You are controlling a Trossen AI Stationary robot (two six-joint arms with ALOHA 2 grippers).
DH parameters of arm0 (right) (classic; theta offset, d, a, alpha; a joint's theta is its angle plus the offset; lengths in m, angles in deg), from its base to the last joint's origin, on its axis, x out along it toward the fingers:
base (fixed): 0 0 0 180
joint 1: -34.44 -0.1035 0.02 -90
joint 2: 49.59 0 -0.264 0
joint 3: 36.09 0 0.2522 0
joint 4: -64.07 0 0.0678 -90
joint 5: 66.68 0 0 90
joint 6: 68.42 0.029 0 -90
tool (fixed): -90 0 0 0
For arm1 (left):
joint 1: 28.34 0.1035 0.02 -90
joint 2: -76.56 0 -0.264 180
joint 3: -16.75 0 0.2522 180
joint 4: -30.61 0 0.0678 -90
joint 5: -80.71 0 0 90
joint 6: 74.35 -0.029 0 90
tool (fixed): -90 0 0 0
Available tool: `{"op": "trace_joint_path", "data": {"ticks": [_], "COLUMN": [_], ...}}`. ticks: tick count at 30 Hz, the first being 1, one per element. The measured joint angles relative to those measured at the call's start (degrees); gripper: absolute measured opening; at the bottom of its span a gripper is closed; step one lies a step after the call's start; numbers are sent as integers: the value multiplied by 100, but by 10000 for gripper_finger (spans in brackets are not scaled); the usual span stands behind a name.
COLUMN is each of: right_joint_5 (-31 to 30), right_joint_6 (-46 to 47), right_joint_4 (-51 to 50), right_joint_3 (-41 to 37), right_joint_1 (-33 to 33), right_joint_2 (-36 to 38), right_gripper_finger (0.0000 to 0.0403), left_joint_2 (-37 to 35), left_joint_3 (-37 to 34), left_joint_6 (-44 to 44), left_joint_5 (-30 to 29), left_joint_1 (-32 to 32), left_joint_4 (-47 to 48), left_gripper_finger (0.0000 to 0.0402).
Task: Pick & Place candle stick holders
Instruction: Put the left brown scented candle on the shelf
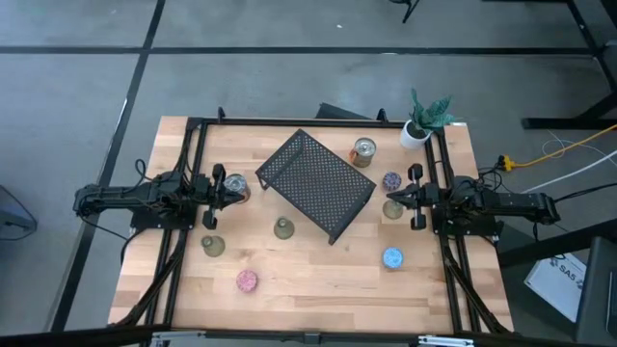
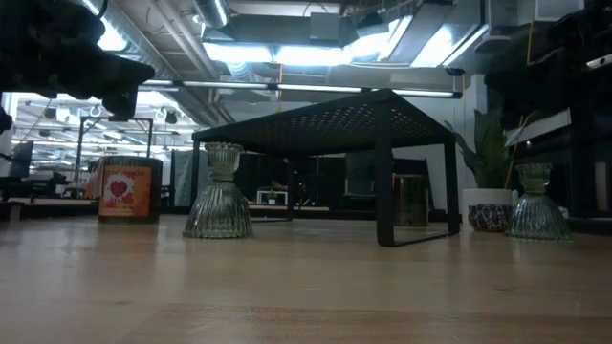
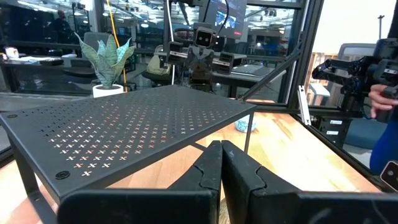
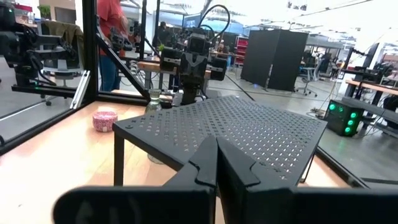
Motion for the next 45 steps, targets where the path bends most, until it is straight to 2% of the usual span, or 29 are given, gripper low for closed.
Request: {"op": "trace_joint_path", "data": {"ticks": [6,10,15,23,27,34,45], "right_joint_5": [218,-144,-483,-1209,-1362,-1371,-1368], "right_joint_6": [13,17,758,913,909,850,892], "right_joint_4": [38,213,983,2020,2591,2326,2170], "right_joint_3": [0,0,0,0,10,666,2075], "right_joint_1": [-7,-7,-7,-7,-7,-6,-7], "right_joint_2": [0,0,0,0,0,-67,-606], "right_gripper_finger": [5,5,5,5,5,5,5], "left_joint_2": [0,0,0,0,0,0,0], "left_joint_3": [1,0,0,2,2,0,1], "left_joint_6": [0,0,0,0,0,0,0], "left_joint_5": [0,0,0,0,-2,0,0], "left_joint_1": [0,0,0,0,0,0,0], "left_joint_4": [0,0,0,0,0,0,0], "left_gripper_finger": [1,1,1,1,1,1,1]}}
